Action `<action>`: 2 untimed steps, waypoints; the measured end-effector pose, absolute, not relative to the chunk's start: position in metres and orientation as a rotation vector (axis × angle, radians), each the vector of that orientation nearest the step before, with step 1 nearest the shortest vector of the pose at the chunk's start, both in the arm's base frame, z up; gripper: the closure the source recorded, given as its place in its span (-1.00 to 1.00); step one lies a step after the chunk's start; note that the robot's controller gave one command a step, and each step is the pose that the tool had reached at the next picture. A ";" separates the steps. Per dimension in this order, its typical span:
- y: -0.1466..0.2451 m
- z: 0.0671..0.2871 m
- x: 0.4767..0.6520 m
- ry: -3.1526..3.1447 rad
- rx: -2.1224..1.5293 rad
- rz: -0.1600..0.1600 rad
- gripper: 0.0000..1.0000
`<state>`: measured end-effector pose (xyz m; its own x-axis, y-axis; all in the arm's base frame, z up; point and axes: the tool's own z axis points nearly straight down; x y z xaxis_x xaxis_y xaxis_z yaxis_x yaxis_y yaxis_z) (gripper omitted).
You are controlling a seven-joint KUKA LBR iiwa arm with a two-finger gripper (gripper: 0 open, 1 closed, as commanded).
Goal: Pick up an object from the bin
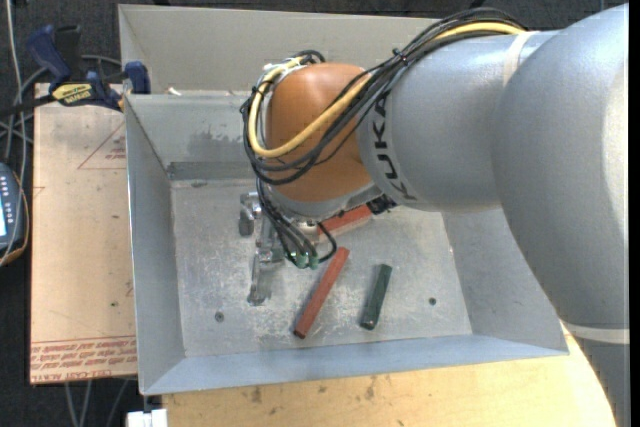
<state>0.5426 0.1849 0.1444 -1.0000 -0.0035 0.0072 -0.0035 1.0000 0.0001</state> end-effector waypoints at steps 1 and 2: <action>0.101 0.071 0.488 -3.129 0.410 -0.003 -1.00; 0.105 0.101 0.487 -3.101 0.528 -0.002 -1.00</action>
Offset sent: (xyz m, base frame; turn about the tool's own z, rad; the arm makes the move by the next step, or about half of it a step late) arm -0.0589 -0.0835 -0.0744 -0.2622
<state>0.4870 0.1047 0.1008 -0.9437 -0.3307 -0.0039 -0.3307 0.9437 0.0006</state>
